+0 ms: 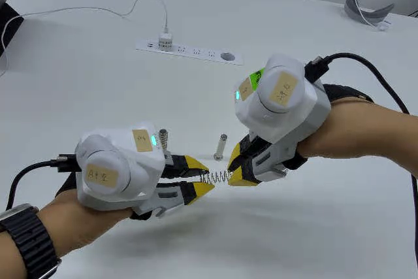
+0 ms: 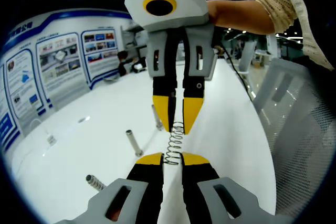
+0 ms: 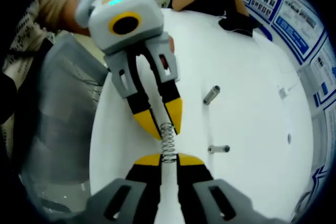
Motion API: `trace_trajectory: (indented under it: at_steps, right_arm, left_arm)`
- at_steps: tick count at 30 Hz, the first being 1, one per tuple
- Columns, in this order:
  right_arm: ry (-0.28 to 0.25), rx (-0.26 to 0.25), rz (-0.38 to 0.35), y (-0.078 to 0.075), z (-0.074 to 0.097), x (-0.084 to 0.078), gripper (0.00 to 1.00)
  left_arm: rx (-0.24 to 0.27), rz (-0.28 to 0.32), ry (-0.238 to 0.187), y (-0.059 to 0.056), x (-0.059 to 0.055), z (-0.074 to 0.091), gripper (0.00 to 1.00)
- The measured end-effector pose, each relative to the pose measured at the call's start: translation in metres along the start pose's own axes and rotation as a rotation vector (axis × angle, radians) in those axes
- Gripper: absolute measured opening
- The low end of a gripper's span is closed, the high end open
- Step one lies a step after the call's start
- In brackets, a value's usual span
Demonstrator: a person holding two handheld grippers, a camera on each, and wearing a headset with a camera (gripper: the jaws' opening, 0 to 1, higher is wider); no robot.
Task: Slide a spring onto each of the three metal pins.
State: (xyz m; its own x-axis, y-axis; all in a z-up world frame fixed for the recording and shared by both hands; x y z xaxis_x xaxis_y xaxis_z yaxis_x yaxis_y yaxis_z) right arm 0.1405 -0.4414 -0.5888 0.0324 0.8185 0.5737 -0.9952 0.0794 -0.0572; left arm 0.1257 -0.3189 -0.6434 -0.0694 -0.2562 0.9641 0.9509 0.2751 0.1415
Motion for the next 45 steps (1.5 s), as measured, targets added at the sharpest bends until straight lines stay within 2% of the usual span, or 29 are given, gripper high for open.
trace_trajectory:
  at_steps: [11,19,22,25,28,39,45]
  right_arm:
    - [-0.03,0.0,0.044,0.005,0.006,0.017,0.12]
    - [-0.042,-0.002,0.072,0.007,0.008,0.028,0.12]
    - [-0.042,0.0,0.064,0.008,0.007,0.029,0.12]
    - [-0.034,0.005,0.053,0.008,0.006,0.028,0.17]
    - [-0.028,0.002,0.054,0.008,0.005,0.027,0.16]
    - [-0.055,0.0,0.032,0.006,0.003,0.031,0.12]
    - [-0.049,-0.013,0.025,0.002,0.004,0.03,0.12]
  left_arm:
    - [0.007,0.001,0.0,-0.003,0.001,-0.002,0.11]
    - [0.022,0.012,-0.015,-0.005,0.003,-0.002,0.11]
    - [0.03,0.017,-0.02,-0.005,0.003,-0.001,0.11]
    - [0.044,0.038,-0.048,-0.004,0.005,0.001,0.11]
    - [0.05,0.037,-0.051,-0.004,0.005,0.002,0.11]
    - [0.056,0.05,-0.069,-0.003,0.006,0.002,0.11]
    - [0.067,0.08,-0.09,-0.001,0.005,0.005,0.18]
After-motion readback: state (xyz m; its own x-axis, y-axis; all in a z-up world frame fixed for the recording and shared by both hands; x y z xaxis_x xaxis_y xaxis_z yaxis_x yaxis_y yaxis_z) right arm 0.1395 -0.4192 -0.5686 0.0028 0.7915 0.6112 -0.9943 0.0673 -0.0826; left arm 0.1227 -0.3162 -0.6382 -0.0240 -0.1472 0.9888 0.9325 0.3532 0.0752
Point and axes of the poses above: the centre of the closed fingertips' face, and the gripper's own axes: z roughly backward along the fingers, y roughly to its left, x roughly out of its top, the point moved 9 cm from there along z, roughly backward along the fingers, and after that the axes turned 11 degrees about -y, right-handed, at the moved point
